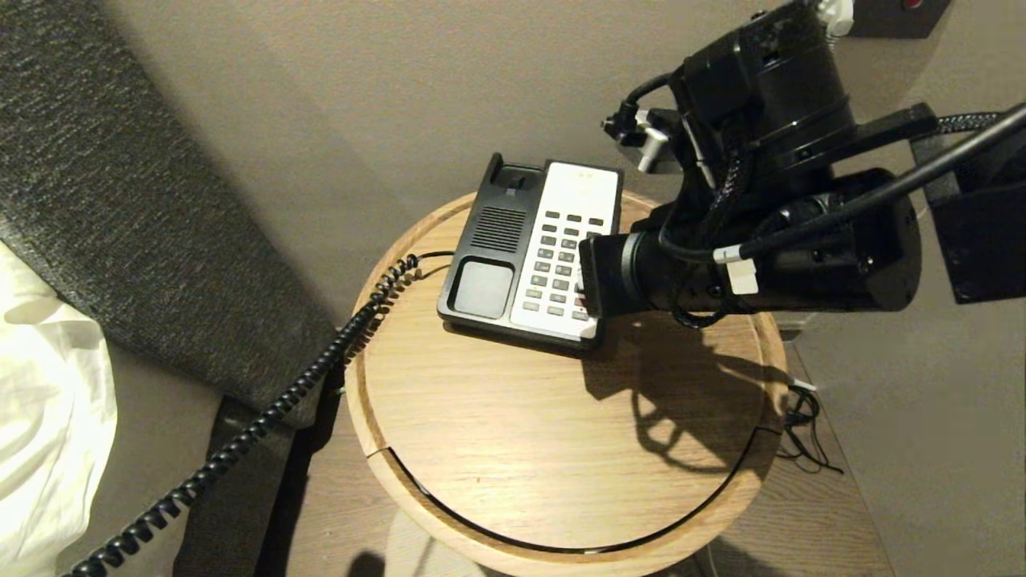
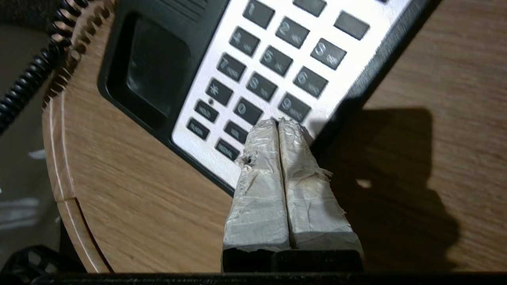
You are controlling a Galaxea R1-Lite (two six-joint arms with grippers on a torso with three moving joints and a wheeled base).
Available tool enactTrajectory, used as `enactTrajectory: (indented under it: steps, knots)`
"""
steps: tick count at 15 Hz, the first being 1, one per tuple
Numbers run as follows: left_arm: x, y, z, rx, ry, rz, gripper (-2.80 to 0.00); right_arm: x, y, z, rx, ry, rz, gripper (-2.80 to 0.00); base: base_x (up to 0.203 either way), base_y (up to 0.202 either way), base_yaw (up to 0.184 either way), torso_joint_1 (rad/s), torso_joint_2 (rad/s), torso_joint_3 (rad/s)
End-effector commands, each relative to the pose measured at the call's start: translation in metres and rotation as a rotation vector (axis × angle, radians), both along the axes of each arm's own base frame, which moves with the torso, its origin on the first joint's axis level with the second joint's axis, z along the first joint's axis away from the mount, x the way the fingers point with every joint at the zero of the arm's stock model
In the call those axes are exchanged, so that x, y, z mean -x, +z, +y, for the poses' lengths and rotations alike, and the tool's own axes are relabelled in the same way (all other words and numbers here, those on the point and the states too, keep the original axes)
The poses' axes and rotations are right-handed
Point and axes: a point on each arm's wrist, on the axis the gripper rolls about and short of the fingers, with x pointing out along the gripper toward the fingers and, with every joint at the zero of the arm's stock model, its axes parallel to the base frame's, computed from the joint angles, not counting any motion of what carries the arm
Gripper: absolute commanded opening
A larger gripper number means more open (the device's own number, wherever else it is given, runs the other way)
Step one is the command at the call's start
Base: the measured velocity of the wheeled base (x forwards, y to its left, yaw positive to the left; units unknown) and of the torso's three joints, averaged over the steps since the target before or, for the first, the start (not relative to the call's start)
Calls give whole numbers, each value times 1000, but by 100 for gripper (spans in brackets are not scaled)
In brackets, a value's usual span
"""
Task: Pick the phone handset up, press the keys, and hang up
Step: Dial the number
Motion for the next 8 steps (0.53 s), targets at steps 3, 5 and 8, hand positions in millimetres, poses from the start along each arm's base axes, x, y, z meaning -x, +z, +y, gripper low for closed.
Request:
enactTrajectory:
  steps: [3, 5, 8]
  knots:
    - [0, -3, 0, 1, 3, 4, -280, 14, 1, -4, -5, 17, 20, -280, 0, 0, 0, 0, 0, 0]
    - [1, -3, 1, 2, 3, 3, -280, 15, -1, -1, -4, 25, 23, -280, 0, 0, 0, 0, 0, 0]
    - [1, -4, 1, 2, 3, 3, -280, 18, -6, 1, 12, 38, 38, -280, 0, 0, 0, 0, 0, 0]
